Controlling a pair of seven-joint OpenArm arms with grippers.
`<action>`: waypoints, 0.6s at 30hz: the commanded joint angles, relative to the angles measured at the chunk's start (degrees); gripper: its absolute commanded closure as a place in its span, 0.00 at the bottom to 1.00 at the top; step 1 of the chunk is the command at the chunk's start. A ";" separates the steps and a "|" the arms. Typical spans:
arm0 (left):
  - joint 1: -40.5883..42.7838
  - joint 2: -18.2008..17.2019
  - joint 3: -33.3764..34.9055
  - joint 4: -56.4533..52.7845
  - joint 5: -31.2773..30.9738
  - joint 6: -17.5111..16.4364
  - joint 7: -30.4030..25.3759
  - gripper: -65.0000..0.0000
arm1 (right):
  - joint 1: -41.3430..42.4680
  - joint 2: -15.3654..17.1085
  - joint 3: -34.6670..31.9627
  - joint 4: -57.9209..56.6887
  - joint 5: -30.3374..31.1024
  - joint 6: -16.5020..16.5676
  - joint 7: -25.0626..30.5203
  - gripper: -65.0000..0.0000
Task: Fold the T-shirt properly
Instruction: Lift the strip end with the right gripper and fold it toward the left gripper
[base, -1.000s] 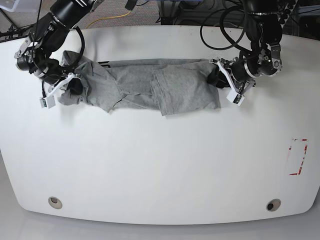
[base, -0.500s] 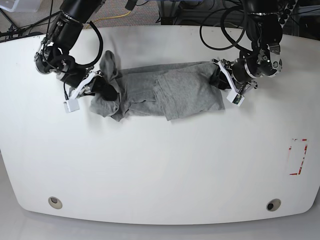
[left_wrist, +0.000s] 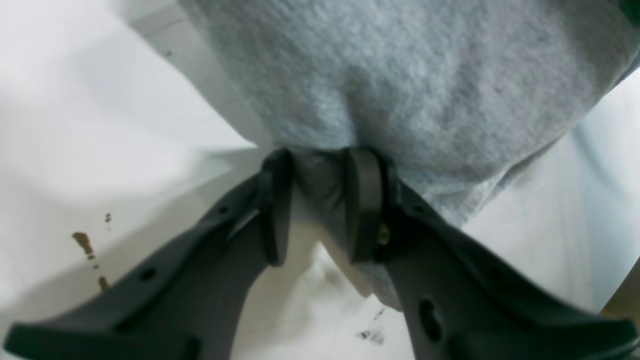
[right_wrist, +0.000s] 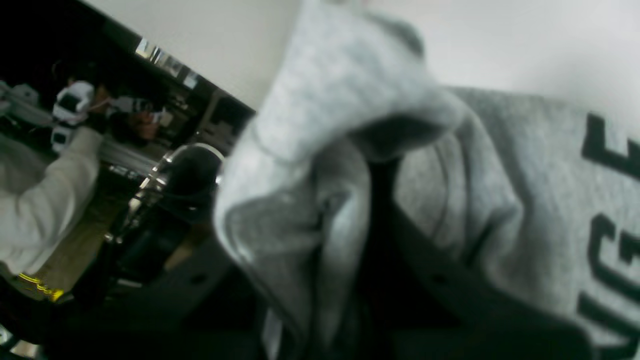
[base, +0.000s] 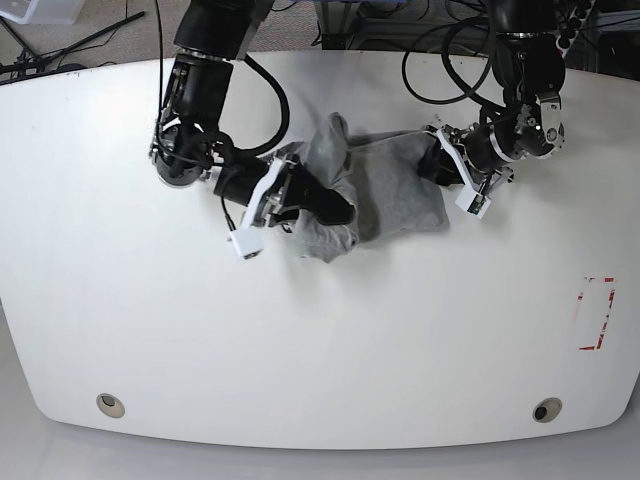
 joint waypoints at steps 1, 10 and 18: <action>0.46 -1.39 0.09 0.06 3.53 0.61 3.54 0.75 | 1.99 -0.32 -6.02 0.80 0.08 0.14 6.60 1.00; 0.20 -1.66 0.09 0.06 3.35 0.52 3.54 0.75 | 4.28 -0.15 -12.87 -6.85 -8.36 0.14 12.14 0.86; 0.20 -1.30 -0.09 0.15 3.27 -3.96 3.54 0.75 | 5.42 -0.15 -12.96 -10.98 -15.21 0.14 16.98 0.26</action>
